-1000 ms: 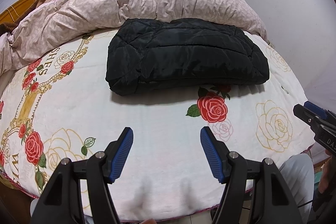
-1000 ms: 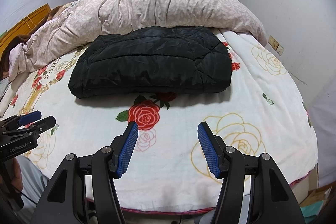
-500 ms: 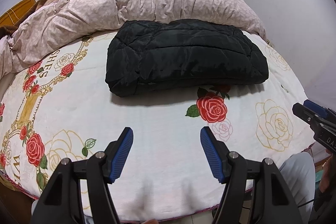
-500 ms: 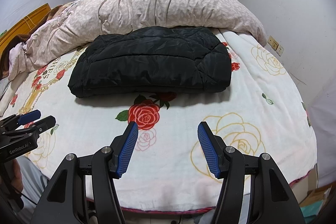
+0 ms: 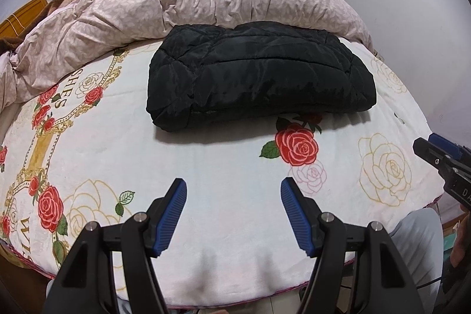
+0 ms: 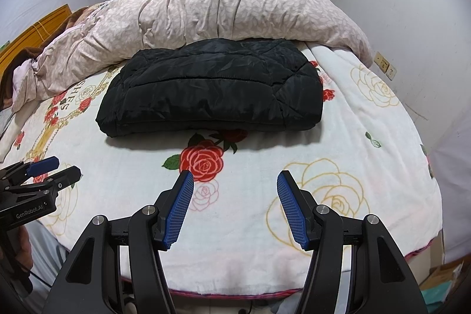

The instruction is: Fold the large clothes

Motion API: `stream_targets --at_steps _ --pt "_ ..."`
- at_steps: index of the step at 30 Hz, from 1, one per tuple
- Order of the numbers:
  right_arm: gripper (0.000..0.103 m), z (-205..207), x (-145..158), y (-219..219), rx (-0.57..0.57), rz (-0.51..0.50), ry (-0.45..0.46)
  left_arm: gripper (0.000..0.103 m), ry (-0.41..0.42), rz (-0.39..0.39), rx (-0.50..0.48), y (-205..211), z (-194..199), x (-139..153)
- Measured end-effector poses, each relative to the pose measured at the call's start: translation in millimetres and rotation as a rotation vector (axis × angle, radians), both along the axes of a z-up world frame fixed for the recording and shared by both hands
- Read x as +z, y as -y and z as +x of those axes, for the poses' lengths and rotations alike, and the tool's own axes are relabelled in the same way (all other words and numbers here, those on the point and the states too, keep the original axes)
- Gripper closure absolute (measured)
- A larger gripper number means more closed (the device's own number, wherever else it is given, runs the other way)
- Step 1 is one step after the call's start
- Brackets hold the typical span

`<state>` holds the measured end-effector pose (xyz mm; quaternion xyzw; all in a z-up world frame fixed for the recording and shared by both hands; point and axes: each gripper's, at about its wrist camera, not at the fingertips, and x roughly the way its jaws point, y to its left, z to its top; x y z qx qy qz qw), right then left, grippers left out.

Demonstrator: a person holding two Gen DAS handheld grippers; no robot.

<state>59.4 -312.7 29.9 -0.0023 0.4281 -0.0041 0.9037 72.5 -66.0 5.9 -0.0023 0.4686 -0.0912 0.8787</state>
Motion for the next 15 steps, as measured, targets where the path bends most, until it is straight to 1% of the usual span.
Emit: stream_targets --at_steps 7,15 --pt "0.044 1.6 -3.4 2.1 -0.001 -0.001 -0.005 0.034 -0.011 -0.005 0.001 -2.0 -0.7 -4.7" --pt "0.044 1.7 -3.9 2.1 -0.002 -0.002 -0.004 0.035 -0.005 -0.001 0.007 -2.6 1.9 -7.9"
